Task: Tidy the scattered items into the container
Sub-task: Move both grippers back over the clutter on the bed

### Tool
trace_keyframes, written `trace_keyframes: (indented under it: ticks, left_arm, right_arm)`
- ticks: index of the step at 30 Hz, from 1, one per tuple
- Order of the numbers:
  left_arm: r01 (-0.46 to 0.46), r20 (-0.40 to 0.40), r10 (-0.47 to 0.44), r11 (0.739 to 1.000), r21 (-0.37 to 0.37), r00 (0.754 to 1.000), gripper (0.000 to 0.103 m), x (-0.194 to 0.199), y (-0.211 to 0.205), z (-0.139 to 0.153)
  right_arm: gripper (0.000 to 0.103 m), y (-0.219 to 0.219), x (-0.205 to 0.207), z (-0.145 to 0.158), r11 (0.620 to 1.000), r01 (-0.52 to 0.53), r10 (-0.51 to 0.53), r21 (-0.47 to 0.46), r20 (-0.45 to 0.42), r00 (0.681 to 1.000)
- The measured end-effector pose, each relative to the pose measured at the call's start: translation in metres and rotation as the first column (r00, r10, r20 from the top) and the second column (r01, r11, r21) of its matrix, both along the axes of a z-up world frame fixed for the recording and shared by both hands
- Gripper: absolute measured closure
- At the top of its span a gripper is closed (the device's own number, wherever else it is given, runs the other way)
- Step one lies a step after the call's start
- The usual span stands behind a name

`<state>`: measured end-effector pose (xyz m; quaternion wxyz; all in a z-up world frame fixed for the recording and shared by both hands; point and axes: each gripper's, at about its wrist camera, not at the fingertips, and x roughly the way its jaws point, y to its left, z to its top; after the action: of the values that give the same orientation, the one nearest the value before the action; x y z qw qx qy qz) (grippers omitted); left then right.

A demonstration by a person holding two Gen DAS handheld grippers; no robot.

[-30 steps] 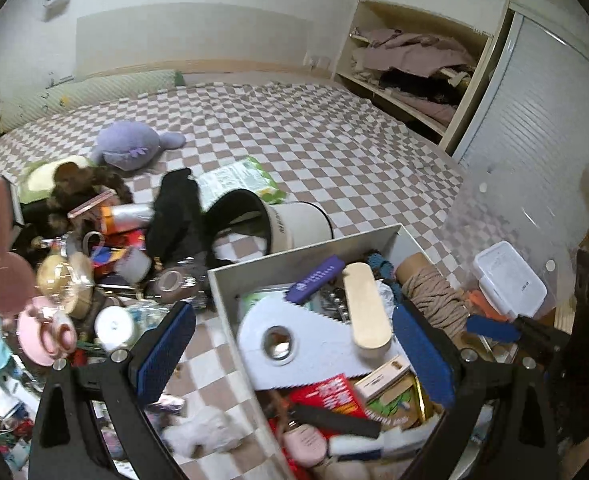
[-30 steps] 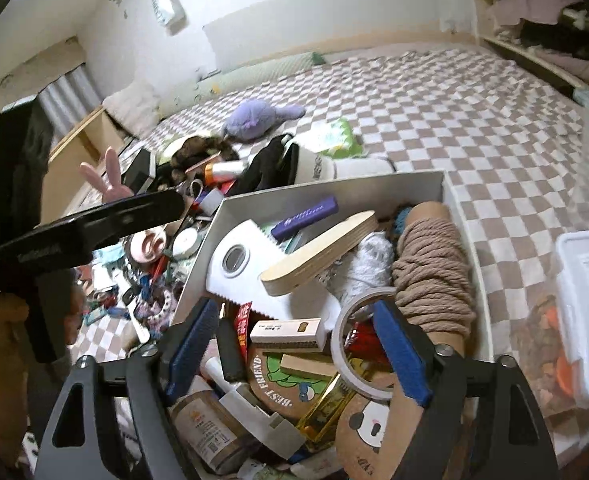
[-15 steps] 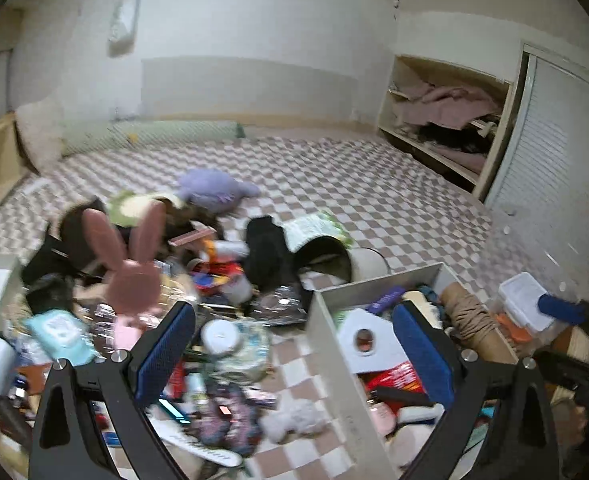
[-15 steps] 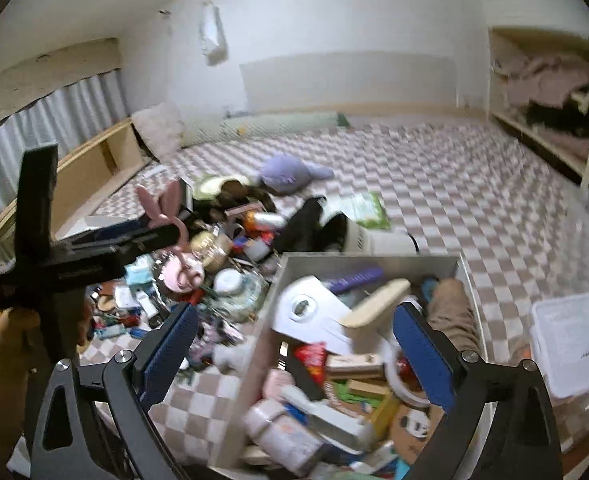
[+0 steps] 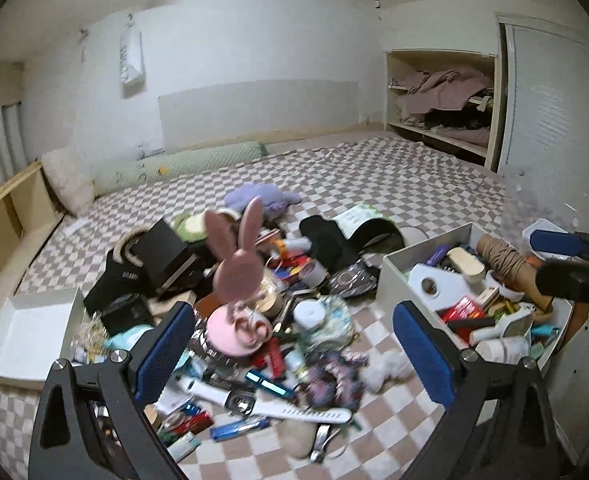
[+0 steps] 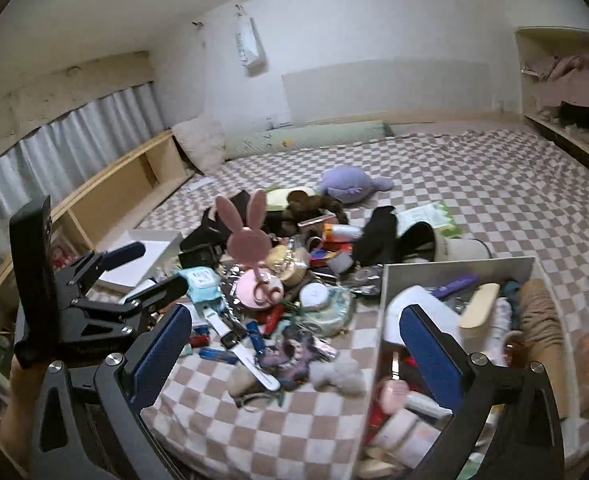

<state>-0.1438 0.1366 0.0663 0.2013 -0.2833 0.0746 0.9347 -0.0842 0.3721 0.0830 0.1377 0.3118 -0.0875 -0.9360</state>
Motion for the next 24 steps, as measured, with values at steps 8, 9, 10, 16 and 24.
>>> trace_keyframes:
  ticks: [8, 9, 10, 16, 24]
  left_arm:
    - [-0.072, 0.181, 0.054, 0.993, 0.095, 0.982, 0.003, -0.009, -0.071, -0.045]
    - [-0.081, 0.206, 0.059, 0.992, 0.101, 0.977, 0.003, -0.009, -0.077, -0.052]
    - [-0.09, 0.232, 0.064, 0.99, 0.106, 0.971, 0.003, -0.01, -0.083, -0.06]
    - [-0.161, 0.393, 0.104, 0.98, 0.114, 0.914, 0.003, -0.013, -0.118, -0.114]
    - [-0.264, 0.498, 0.168, 0.956, 0.129, 0.851, 0.003, -0.022, -0.144, -0.158]
  right_arm:
    - [0.0, -0.041, -0.014, -0.037, 0.999, -0.031, 0.029, 0.041, 0.036, 0.999]
    - [0.0, -0.047, -0.015, -0.043, 0.998, -0.044, 0.041, 0.05, 0.044, 0.998]
    - [0.0, -0.052, -0.015, -0.048, 0.996, -0.057, 0.054, 0.063, 0.046, 0.997]
    - [0.0, -0.077, -0.023, -0.077, 0.991, -0.11, 0.102, 0.08, 0.095, 0.99]
    - [0.0, -0.113, -0.031, -0.124, 0.961, -0.23, 0.201, 0.155, 0.183, 0.962]
